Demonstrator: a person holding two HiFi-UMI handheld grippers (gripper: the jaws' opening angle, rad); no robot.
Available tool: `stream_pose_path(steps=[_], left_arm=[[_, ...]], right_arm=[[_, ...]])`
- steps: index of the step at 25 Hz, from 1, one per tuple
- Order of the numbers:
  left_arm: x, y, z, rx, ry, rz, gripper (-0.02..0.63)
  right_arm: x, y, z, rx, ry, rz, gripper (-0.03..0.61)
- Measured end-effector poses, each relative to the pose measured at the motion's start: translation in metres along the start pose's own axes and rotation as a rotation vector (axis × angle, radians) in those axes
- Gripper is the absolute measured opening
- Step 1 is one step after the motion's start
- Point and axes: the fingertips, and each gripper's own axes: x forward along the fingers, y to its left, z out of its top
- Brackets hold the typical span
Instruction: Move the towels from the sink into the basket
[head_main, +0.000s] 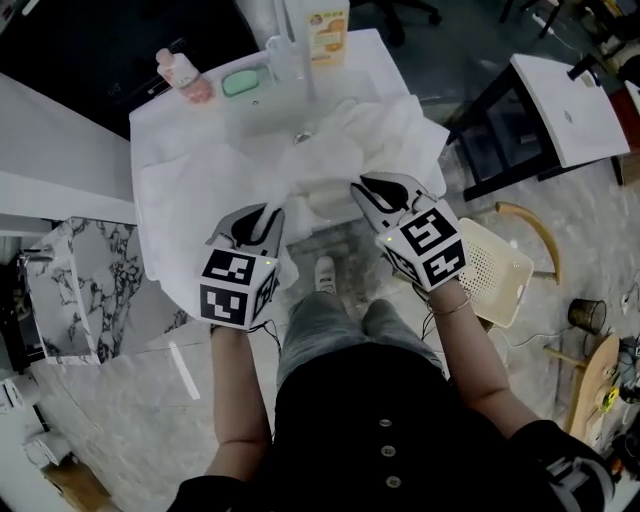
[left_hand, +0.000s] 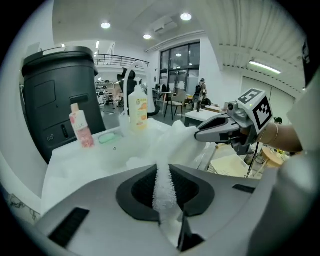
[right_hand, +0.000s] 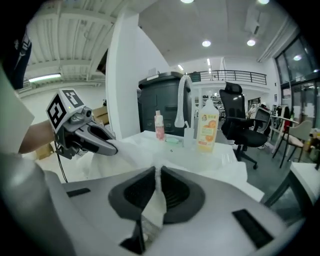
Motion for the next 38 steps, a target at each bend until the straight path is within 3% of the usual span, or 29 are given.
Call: stream_pose_path(steps=[8,18,26,31,38], left_arm=[[-0.01,-0.085,0.063,0.07,-0.165,-0.084,0.048],[-0.027,-0.197,0.126,0.256,-0.297,-0.224,0.048],[-0.023,-0.306,0.15,0.408,-0.346,-0.403,0.048],[-0.011,-0.376,0.15,0.499,-0.346,-0.529,0.048],[0.01,-0.457,0.141,0.567,-0.315,-0.712,0.048]], right_arm=[[-0.087,-0.002,-0.003,0.055,-0.114,-0.069,0.032],[-0.209,-0.015,0.01,0.067,-0.287,-0.215,0.032],[-0.315,-0.032,-0.014,0.084,-0.341,-0.43,0.032],[-0.375,-0.045,-0.045,0.13,-0.339,-0.567,0.032],[-0.44,-0.053,-0.102,0.233,-0.3,-0.751,0.032]])
